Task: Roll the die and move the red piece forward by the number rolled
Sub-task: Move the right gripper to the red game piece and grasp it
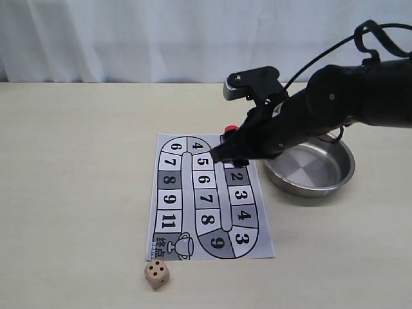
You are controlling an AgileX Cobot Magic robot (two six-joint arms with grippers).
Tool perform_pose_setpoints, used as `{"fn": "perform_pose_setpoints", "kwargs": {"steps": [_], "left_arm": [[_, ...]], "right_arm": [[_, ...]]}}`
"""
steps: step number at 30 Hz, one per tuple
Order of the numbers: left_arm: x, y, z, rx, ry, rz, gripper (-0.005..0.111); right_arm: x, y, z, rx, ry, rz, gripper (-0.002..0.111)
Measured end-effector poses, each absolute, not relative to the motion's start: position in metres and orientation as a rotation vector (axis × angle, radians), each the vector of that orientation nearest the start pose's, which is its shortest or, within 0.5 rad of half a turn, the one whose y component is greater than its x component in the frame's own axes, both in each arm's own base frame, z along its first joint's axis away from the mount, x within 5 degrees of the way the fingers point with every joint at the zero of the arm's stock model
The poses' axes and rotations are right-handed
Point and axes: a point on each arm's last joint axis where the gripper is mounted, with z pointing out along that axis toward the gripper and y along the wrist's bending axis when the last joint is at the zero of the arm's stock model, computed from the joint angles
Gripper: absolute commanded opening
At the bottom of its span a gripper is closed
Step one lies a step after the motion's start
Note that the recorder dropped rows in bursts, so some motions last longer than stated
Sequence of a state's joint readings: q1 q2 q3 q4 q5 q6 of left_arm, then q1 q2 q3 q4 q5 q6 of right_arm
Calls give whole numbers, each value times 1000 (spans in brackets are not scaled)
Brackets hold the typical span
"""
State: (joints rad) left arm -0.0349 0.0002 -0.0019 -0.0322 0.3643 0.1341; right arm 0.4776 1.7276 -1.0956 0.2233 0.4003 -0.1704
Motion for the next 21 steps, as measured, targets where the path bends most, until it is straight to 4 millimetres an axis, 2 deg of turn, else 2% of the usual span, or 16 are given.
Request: {"fn": "perform_pose_setpoints", "kwargs": {"steps": [2, 4, 10, 13, 21], "left_arm": [[53, -3, 181, 136, 1841, 38, 0], [53, -3, 181, 136, 1841, 38, 0], [53, -3, 181, 136, 1841, 38, 0], [53, -3, 181, 136, 1841, 38, 0], [53, -3, 181, 136, 1841, 38, 0]], "right_arm": [[332, 177, 221, -558, 2428, 327, 59], [347, 185, 221, -547, 2413, 335, 63], [387, 200, 190, -556, 2434, 294, 67], [404, 189, 185, -478, 2454, 289, 67], [421, 164, 184, -380, 2428, 266, 67]]}}
